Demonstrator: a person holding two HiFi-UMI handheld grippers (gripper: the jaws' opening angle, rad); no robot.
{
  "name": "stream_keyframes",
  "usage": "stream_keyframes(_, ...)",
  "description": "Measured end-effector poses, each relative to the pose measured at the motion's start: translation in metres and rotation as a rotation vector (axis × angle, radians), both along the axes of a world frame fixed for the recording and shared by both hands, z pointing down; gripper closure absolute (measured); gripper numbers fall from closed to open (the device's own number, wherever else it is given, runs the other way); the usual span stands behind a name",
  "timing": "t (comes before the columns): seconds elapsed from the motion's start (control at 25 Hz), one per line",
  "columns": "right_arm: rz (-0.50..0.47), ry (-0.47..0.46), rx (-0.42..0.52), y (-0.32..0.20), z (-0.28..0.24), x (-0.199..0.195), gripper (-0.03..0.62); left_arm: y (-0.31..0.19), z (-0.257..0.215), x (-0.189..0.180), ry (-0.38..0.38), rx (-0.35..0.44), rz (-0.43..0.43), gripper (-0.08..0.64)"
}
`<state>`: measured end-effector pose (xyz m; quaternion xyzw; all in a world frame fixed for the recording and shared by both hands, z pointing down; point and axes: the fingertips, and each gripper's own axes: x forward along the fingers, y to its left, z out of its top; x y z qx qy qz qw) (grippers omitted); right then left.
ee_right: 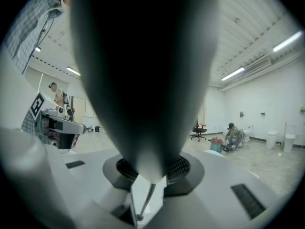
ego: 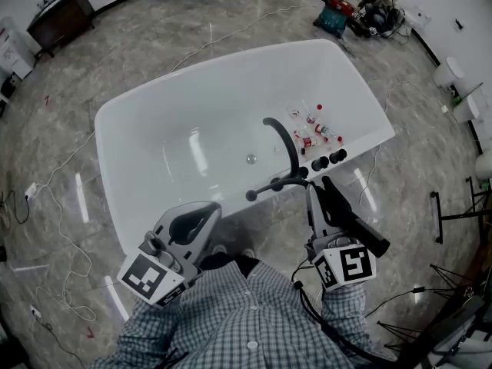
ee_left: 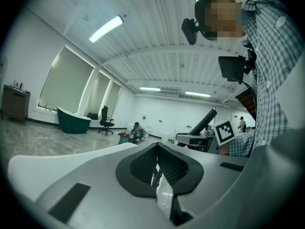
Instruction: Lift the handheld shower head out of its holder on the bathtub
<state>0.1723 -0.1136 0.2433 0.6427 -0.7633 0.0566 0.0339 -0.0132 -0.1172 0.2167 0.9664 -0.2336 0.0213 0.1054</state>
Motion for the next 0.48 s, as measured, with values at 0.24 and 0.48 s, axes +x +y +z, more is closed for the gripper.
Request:
stream_keyframes(0.24,-0.003,0.071,-0.007,-0.007,-0.021,-0.005,0.482,-0.001,0.004,0.002,-0.012,0.001,0.003,0.554)
stream_keyframes(0.48,-0.004,0.075,-0.006,-0.006,-0.025,-0.006,0.482,0.001,0.003,-0.001,-0.018,0.003,0.001,0.554)
